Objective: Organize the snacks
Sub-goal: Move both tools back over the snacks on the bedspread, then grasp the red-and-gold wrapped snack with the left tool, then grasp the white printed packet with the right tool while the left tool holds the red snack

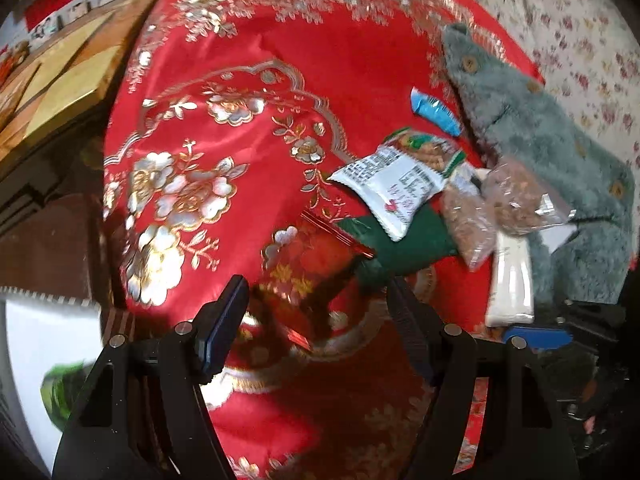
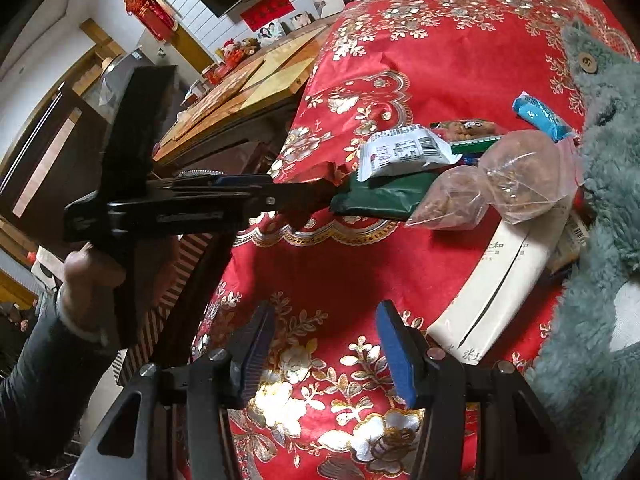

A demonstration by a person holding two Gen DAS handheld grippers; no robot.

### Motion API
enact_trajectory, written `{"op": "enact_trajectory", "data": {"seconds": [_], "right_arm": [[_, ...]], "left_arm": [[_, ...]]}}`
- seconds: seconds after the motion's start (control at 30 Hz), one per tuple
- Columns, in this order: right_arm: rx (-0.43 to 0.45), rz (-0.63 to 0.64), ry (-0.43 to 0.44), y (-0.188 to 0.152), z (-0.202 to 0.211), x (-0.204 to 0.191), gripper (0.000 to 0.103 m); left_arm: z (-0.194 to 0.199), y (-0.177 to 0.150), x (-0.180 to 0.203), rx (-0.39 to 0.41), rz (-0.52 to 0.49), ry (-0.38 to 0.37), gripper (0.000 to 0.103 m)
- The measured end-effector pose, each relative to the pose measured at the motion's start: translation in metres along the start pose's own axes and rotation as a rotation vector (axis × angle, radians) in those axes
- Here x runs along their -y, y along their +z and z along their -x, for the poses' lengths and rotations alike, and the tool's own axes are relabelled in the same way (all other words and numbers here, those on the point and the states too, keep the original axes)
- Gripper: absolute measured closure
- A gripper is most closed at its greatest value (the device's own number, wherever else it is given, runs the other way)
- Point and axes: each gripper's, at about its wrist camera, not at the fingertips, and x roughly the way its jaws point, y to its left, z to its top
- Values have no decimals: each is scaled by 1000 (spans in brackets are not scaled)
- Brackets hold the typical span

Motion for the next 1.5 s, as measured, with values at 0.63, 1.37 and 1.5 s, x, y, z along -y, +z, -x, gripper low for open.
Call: {"op": "enact_trajectory", "data": {"seconds": [0.63,1.37,1.5], "right_arm": [[21,-5,-8,13,0,1,52],[-296,260,-44,118,-82,6,52],[-218,232,-38,140,-98,-1,52]], "left_arm": [[-1,-25,-1,0,163,-17,70],[28,-90,11,32,278,52,70],[27,-92,12,25,280,55,70]]}}
